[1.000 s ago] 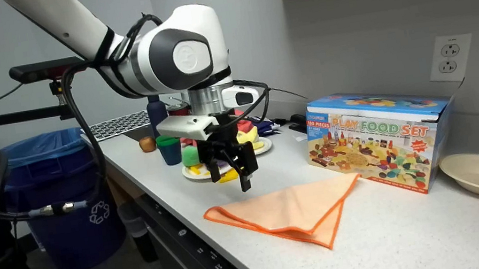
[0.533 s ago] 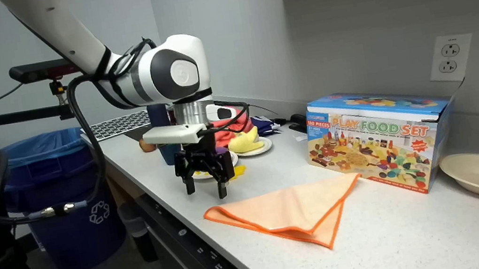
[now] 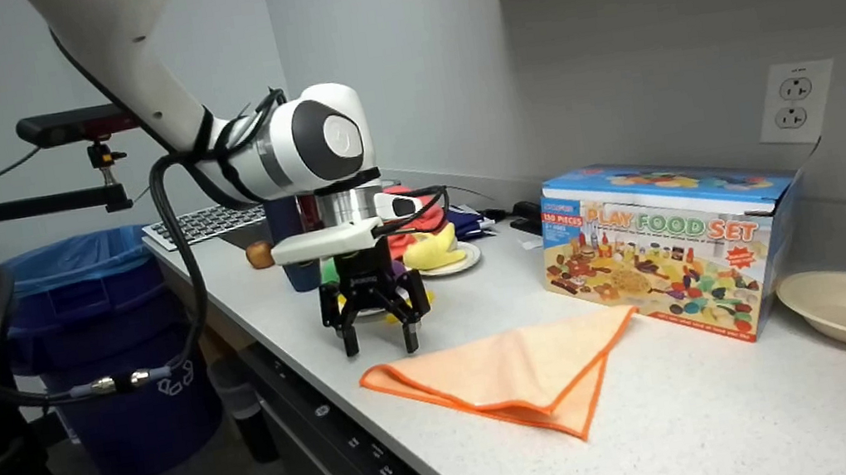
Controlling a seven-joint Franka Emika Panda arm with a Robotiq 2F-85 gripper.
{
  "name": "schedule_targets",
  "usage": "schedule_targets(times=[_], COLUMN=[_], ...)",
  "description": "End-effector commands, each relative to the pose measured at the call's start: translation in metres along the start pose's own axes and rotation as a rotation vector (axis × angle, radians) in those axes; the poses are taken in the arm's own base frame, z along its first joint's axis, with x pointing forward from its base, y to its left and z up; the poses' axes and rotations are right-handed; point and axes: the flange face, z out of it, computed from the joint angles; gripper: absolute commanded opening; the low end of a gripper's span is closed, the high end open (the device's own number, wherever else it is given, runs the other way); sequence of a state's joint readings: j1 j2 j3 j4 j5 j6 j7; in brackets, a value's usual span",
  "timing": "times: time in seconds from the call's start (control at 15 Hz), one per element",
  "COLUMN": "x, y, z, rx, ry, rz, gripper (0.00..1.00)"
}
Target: Fold the cloth
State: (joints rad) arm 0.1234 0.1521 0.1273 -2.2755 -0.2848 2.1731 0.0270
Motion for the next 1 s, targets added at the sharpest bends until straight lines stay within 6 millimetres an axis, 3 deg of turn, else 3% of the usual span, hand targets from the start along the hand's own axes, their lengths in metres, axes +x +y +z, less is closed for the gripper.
schedule_targets(times=[0.0,0.6,0.93], x=[-0.003,-0.056,-0.075], y=[0.002,0.027,0.039], z=[-0.016,-0.02,-0.015], rx=[-0.06,-0.021,-0.008], ry=[-0.029,-0.101,-0.012], rz=[-0.01,0.263,0.388], gripper=[1.0,1.0,1.0])
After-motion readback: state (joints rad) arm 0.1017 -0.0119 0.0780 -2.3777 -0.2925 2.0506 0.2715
